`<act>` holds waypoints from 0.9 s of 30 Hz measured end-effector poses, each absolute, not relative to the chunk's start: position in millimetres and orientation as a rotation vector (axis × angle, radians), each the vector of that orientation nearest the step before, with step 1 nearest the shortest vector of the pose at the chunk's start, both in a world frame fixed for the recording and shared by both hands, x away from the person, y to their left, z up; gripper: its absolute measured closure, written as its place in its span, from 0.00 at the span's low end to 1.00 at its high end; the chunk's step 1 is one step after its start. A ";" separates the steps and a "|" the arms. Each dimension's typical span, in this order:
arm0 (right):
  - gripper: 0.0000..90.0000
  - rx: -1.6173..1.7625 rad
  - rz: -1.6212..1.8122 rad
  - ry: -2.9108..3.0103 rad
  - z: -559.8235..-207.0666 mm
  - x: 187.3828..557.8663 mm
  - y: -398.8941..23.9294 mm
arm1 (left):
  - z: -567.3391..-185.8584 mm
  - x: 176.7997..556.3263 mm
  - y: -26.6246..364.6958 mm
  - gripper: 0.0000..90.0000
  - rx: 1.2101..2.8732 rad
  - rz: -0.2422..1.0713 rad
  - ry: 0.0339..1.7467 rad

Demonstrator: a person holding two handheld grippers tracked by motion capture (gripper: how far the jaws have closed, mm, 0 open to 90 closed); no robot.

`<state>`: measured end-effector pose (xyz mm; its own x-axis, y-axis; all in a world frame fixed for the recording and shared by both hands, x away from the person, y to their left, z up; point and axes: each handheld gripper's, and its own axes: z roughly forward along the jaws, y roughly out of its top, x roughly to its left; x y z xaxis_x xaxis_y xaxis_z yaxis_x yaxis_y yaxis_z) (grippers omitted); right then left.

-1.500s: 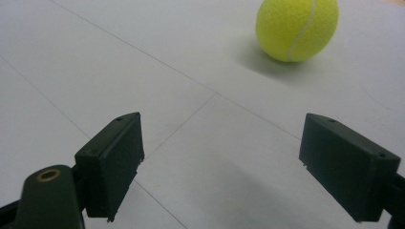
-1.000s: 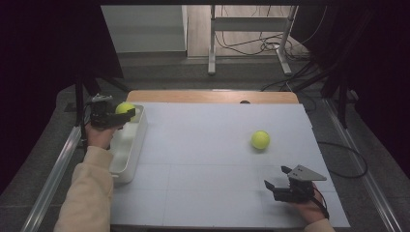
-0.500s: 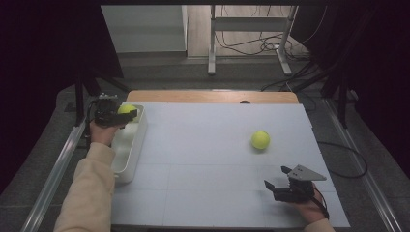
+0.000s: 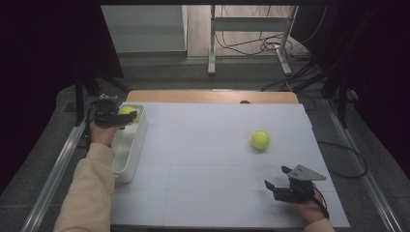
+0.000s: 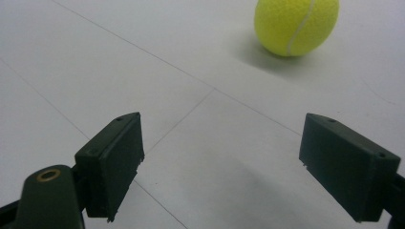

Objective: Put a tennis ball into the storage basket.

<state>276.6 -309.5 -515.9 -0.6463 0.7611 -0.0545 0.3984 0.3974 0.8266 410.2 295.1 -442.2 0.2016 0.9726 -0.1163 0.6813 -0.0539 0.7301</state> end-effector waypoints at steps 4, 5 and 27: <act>0.17 0.993 1.140 2.238 -516.1 276.7 -309.2 | -438.2 406.8 292.2 0.11 1.791 0.552 1.522; 0.17 0.993 1.140 2.238 -516.1 276.7 -309.2 | -438.2 406.8 292.2 0.11 1.791 0.552 1.522; 0.17 0.998 1.171 2.237 -515.6 283.5 -308.7 | -414.9 362.3 276.2 0.13 1.748 0.495 1.274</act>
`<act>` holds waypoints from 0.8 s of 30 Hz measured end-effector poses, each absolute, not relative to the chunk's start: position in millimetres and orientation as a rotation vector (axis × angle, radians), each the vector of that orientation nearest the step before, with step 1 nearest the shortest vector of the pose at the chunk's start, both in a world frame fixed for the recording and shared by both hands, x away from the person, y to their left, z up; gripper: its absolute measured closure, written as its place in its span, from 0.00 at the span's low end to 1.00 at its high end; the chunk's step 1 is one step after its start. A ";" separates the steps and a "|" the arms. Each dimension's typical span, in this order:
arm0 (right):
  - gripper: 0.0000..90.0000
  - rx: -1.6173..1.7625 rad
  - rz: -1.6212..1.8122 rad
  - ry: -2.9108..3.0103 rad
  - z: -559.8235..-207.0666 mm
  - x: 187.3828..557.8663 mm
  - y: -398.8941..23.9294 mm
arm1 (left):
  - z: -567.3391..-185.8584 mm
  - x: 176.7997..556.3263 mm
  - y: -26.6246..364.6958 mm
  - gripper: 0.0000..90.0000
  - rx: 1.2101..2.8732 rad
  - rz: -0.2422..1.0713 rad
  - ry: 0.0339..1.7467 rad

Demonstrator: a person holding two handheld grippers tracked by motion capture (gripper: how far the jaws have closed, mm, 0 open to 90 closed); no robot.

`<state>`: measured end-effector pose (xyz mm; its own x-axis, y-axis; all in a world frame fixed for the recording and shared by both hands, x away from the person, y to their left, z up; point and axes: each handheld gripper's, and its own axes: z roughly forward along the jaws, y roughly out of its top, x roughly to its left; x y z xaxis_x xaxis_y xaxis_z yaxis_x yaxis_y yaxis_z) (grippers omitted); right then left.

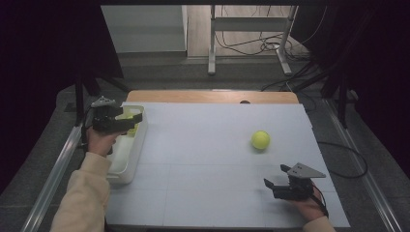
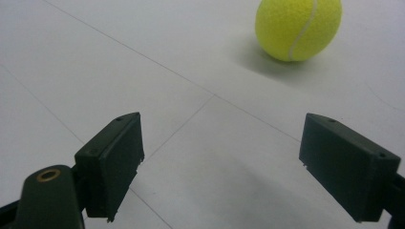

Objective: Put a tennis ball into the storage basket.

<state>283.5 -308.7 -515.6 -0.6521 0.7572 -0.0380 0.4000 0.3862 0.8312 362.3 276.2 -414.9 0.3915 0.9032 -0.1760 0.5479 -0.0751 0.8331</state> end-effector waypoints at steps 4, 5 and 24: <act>0.17 0.995 1.167 2.236 -515.3 286.4 -307.1 | -412.4 353.3 269.9 0.13 1.752 0.481 1.235; 0.17 0.993 1.168 2.236 -515.3 287.1 -306.7 | -412.3 351.2 268.4 0.13 1.751 0.474 1.226; 0.17 0.997 1.156 2.244 -516.8 290.2 -303.7 | -421.9 323.0 248.0 0.13 1.726 0.388 1.104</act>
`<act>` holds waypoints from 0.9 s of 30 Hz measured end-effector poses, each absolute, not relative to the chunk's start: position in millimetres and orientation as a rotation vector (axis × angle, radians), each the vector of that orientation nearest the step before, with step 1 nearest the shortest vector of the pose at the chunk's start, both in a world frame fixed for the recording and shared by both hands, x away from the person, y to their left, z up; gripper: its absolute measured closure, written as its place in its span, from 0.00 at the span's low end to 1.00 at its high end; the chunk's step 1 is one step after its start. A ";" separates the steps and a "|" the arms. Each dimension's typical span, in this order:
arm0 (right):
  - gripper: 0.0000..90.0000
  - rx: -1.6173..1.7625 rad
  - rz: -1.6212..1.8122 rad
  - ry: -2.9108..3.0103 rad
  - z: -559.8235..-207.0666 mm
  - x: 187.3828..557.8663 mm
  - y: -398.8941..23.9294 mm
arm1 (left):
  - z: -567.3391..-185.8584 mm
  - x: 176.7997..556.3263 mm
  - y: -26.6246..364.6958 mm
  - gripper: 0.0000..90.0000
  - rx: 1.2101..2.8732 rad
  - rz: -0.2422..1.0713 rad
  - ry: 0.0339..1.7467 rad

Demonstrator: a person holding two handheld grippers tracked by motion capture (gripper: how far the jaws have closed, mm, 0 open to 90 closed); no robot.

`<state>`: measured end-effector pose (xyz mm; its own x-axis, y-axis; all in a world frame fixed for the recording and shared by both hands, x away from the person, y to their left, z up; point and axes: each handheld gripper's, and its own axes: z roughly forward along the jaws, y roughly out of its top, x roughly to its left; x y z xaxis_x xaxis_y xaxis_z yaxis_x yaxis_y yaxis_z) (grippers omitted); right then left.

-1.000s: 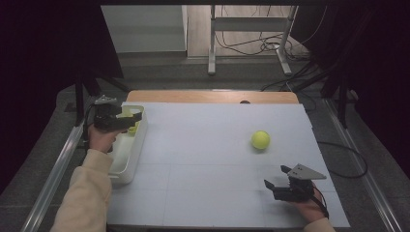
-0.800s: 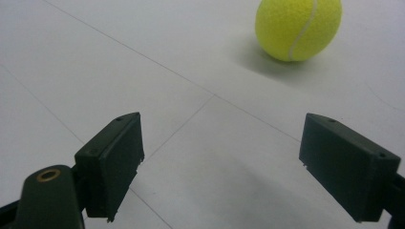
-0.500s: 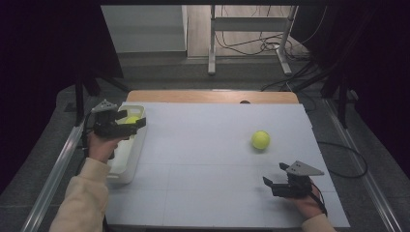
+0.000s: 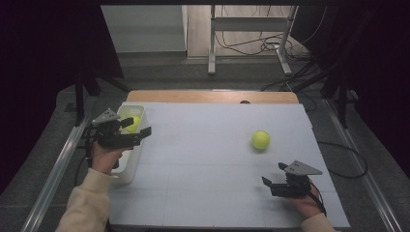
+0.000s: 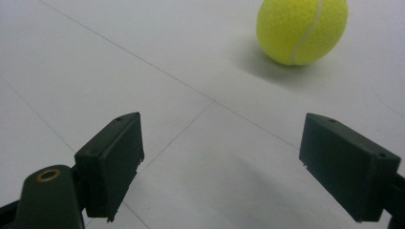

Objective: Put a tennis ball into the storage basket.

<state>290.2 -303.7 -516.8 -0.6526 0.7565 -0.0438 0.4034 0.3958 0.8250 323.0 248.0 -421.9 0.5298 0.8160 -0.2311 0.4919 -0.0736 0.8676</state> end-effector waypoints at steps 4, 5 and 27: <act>0.17 0.992 1.158 2.241 -515.9 288.9 -303.6 | -423.5 323.5 237.9 0.13 1.744 0.363 1.080; 0.17 0.994 1.158 2.241 -515.9 289.0 -303.6 | -423.8 323.5 235.5 0.13 1.745 0.355 1.074; 0.17 1.011 1.174 2.234 -515.5 291.0 -303.1 | -426.7 335.0 202.9 0.13 1.749 0.287 1.014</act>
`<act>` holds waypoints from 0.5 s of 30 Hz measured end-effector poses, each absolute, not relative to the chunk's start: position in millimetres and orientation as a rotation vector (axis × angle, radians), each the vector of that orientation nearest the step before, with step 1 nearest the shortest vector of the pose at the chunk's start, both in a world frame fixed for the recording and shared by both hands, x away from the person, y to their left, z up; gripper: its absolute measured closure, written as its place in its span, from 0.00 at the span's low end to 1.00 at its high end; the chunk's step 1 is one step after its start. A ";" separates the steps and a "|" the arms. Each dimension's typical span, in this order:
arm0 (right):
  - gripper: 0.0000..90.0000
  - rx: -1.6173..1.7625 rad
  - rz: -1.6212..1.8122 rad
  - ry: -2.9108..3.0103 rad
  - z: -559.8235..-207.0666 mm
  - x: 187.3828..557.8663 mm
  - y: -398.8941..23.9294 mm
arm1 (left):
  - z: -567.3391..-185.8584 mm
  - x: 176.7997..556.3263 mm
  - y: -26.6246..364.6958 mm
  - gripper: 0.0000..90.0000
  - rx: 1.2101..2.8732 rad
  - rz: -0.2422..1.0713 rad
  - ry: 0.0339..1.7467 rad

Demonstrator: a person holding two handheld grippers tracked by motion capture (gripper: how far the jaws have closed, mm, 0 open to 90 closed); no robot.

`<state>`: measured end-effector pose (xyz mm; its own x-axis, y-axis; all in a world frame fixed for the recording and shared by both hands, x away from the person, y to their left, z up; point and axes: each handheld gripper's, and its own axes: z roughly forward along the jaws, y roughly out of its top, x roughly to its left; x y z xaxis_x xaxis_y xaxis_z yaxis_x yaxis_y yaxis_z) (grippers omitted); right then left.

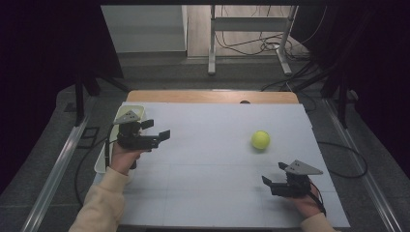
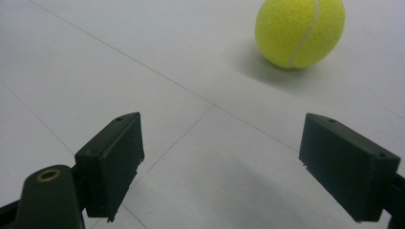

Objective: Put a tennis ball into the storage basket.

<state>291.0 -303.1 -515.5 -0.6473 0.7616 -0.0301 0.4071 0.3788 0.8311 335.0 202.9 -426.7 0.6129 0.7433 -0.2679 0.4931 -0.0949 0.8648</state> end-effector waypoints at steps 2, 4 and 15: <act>0.17 1.013 1.171 2.232 -515.2 292.4 -301.8 | -426.8 336.7 198.9 0.13 1.754 0.280 1.002; 0.17 1.000 1.175 2.230 -514.2 292.1 -300.1 | -426.4 337.4 195.5 0.13 1.762 0.281 0.991; 0.17 1.018 1.182 2.225 -515.2 294.2 -300.7 | -434.6 345.9 173.5 0.13 1.801 0.271 0.952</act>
<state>294.2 -300.7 -515.2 -0.6430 0.7654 -0.0258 0.4072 0.3703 0.8349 345.9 173.5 -434.6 0.6602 0.7116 -0.2405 0.4782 -0.1512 0.8652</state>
